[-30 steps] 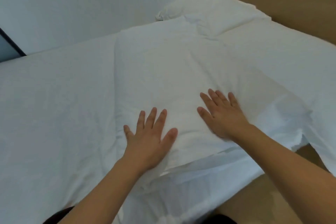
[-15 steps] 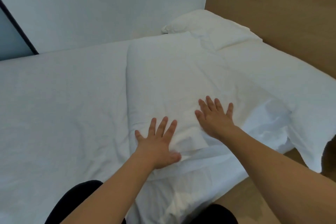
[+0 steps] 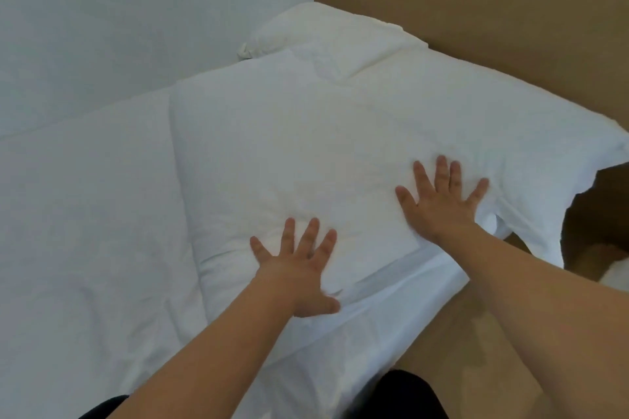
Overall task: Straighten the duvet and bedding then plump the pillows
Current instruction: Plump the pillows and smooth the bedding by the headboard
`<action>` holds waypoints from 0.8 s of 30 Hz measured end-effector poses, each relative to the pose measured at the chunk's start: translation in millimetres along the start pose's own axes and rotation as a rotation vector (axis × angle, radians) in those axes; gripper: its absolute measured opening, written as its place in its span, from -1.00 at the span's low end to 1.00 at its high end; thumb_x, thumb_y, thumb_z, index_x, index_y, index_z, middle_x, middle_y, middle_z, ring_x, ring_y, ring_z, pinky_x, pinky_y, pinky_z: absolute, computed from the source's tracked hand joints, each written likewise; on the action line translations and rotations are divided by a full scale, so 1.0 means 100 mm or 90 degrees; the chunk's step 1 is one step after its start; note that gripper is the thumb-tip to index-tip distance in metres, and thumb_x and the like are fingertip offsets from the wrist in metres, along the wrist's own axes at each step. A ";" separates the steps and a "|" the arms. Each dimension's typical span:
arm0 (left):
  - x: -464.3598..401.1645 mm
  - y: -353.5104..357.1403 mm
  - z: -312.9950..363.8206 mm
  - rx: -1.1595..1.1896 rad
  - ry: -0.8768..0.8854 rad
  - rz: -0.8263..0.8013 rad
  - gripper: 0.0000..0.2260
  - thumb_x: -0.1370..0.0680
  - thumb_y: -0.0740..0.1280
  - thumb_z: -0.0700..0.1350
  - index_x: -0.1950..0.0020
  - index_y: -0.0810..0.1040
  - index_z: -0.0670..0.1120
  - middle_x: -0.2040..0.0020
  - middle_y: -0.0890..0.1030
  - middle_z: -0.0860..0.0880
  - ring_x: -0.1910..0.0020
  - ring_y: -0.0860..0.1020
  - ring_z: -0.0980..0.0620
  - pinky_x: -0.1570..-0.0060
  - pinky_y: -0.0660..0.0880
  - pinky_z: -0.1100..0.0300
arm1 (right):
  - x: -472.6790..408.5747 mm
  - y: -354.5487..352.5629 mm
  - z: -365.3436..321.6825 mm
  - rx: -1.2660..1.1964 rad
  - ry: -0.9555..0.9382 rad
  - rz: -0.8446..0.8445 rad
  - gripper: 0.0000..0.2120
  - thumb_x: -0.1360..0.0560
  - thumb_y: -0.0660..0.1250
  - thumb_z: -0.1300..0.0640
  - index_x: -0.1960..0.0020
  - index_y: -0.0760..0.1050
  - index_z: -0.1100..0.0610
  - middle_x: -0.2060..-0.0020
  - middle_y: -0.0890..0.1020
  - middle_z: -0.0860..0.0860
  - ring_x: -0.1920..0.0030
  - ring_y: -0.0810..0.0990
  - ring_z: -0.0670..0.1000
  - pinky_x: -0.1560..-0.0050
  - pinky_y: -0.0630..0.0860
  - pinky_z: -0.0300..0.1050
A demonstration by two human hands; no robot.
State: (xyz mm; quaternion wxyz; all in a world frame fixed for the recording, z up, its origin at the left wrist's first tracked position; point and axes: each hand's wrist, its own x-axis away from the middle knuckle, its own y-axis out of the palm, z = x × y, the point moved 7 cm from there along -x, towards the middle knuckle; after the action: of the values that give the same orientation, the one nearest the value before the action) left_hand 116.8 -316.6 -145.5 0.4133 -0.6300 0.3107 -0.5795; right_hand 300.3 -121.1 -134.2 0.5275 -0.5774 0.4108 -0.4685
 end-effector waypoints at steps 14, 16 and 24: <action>-0.38 -0.29 0.36 0.064 -0.055 0.381 -0.40 -0.61 -0.14 0.22 -0.59 0.06 -0.03 -0.59 0.10 -0.04 -0.58 0.00 -0.09 -0.37 -0.14 -0.45 | -0.31 -0.10 0.00 -0.050 0.112 0.033 -0.31 -0.59 -0.08 -0.10 -0.58 -0.17 0.24 -0.56 -0.18 0.22 -0.55 -0.24 0.26 -0.46 -0.30 0.34; -0.22 -0.13 0.15 0.076 -0.126 0.388 -0.39 -0.60 -0.13 0.24 -0.59 0.11 -0.03 -0.59 0.13 -0.05 -0.57 0.02 -0.12 -0.38 -0.15 -0.44 | -0.18 -0.21 -0.55 -0.086 -0.054 0.090 -0.34 -0.60 -0.11 -0.14 -0.59 -0.16 0.15 -0.57 -0.16 0.16 -0.56 -0.23 0.21 -0.44 -0.36 0.33; 0.44 0.55 -0.56 0.253 -0.309 0.267 -0.42 -0.59 -0.19 0.30 -0.57 -0.22 0.17 -0.59 -0.24 0.08 -0.56 -0.27 -0.02 -0.38 -0.06 -0.44 | 0.31 0.30 -0.90 0.017 -0.187 0.025 -0.33 -0.56 -0.30 -0.29 -0.60 -0.21 -0.03 -0.58 -0.19 0.00 -0.56 -0.26 0.09 -0.47 -0.33 0.26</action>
State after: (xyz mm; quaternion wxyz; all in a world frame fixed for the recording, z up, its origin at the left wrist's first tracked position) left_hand 72.0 -389.6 -173.4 0.6984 -0.5793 0.2077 -0.3653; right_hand 219.9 -174.4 -160.3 0.5985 -0.6247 0.3344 -0.3738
